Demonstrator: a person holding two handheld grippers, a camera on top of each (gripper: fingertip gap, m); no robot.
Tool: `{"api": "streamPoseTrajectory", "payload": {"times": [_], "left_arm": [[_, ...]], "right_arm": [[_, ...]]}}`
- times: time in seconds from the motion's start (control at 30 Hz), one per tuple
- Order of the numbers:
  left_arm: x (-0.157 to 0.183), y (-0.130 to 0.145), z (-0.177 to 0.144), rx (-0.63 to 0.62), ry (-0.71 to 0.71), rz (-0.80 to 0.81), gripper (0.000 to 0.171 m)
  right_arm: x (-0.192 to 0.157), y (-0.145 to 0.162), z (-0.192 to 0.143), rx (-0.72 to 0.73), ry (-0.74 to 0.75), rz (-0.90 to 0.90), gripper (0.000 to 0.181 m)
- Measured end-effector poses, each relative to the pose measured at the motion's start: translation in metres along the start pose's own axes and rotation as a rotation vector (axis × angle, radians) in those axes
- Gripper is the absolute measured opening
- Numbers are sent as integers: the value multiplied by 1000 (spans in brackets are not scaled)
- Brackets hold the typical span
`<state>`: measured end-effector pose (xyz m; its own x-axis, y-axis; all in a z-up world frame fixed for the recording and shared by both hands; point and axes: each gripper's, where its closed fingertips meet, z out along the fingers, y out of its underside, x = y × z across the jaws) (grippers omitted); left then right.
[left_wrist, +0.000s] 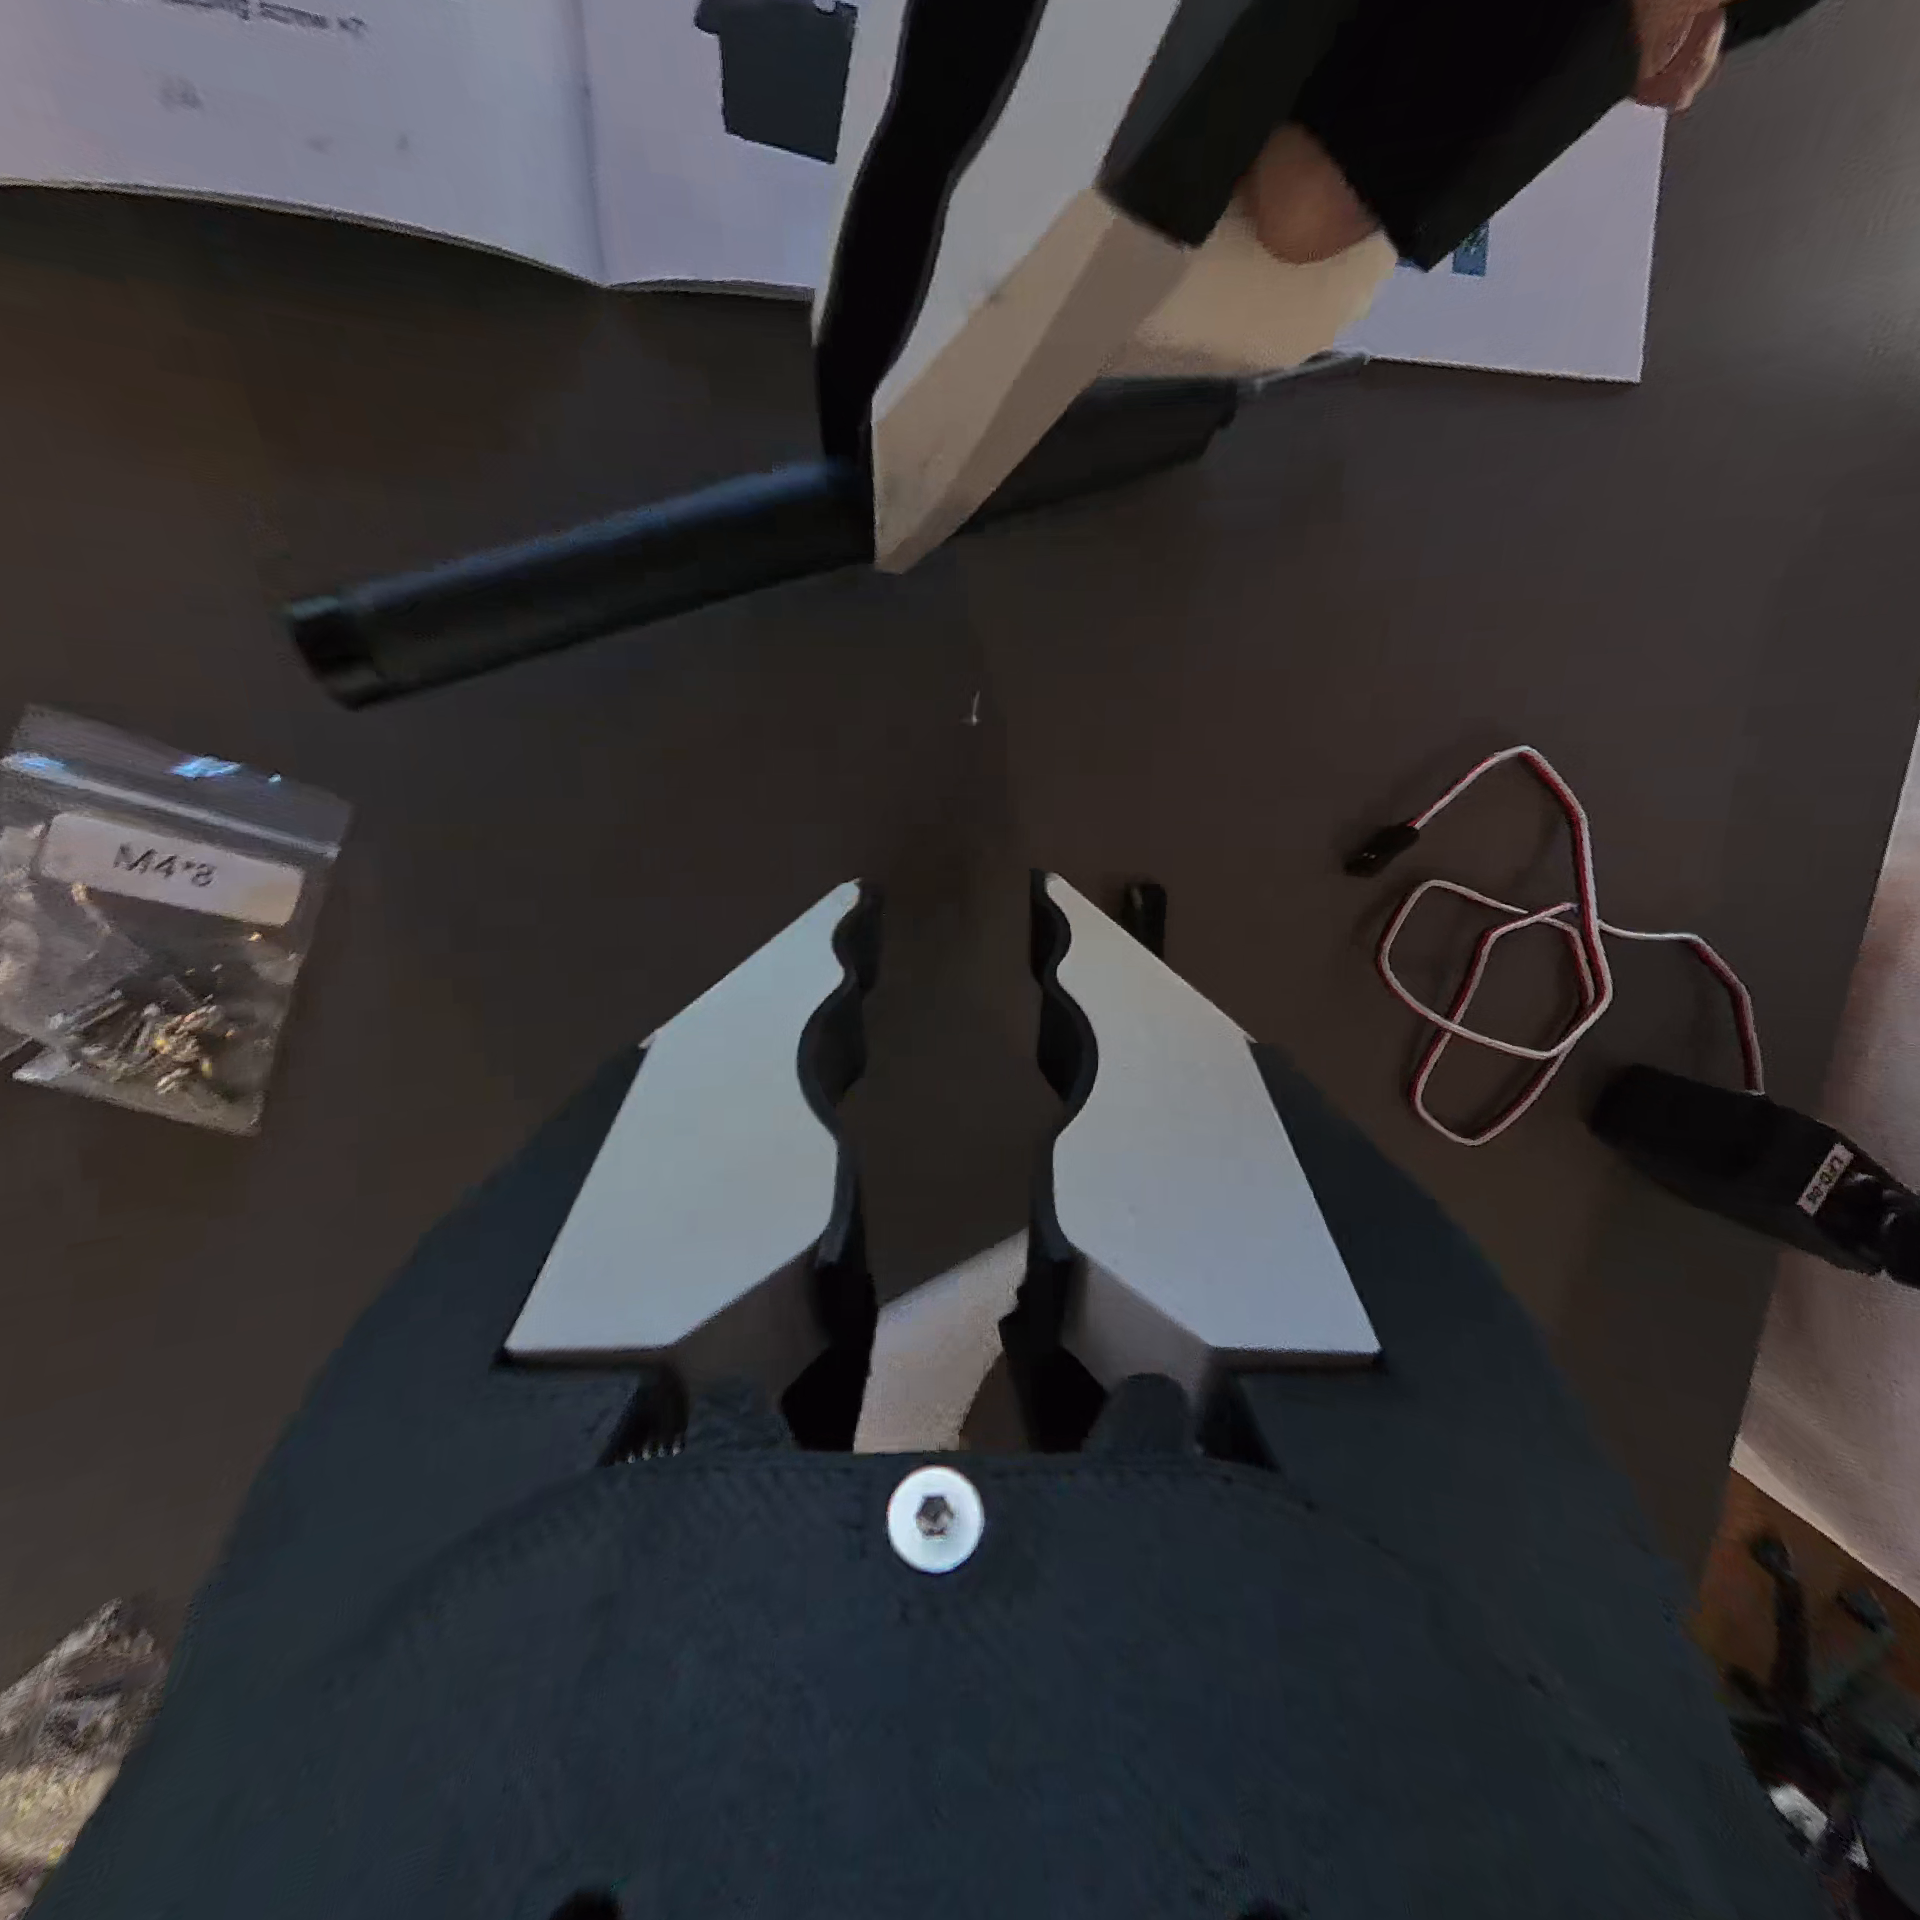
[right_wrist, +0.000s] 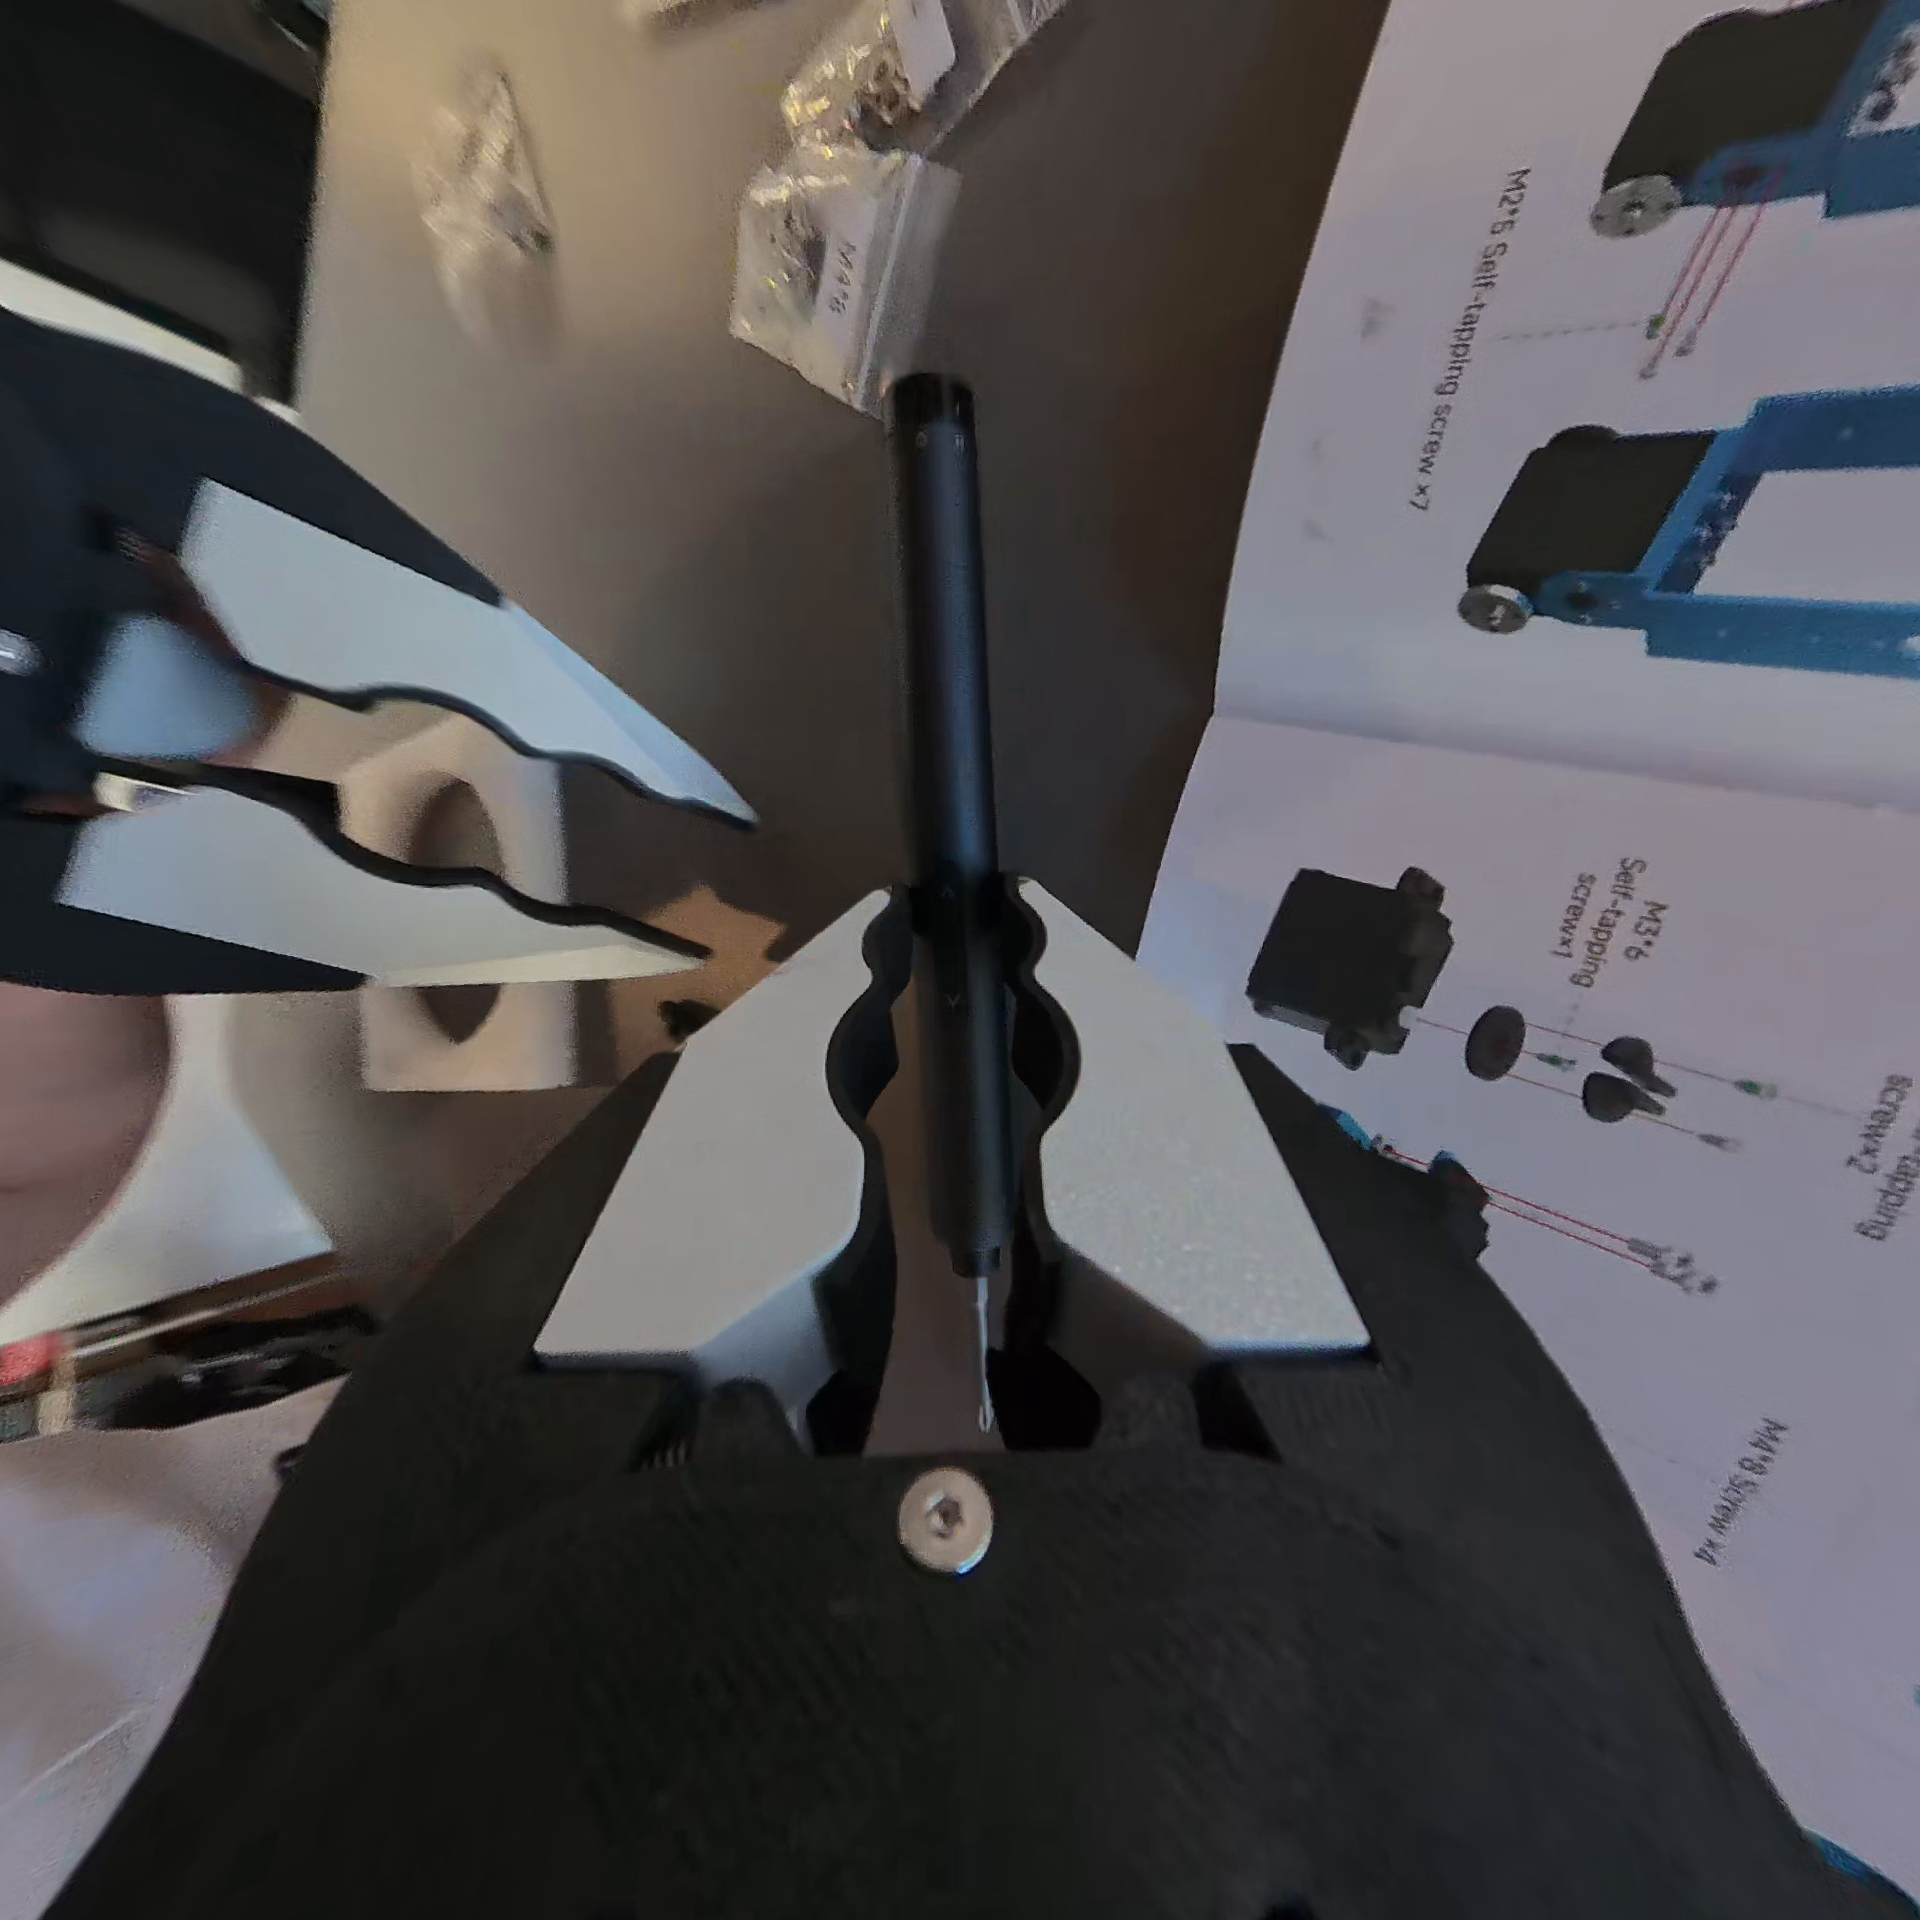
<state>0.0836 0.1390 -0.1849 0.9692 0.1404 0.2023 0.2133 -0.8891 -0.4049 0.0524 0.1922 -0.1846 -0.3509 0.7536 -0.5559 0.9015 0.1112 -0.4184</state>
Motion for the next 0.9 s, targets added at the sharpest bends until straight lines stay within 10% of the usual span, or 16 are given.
{"api": "streamPoseTrajectory", "payload": {"times": [0.4, 0.57, 0.9], "left_arm": [[73, 44, -81, 502, 64, -177, 20], [118, 84, -84, 621, 118, -225, 17], [162, 100, -76, 674, 270, -156, 16]], "right_arm": [[-42, -8, -37, 259, 104, -441, 31], [-70, 33, -71, 413, 135, -600, 31], [-189, 139, -60, 295, -443, -628, 25]]}}
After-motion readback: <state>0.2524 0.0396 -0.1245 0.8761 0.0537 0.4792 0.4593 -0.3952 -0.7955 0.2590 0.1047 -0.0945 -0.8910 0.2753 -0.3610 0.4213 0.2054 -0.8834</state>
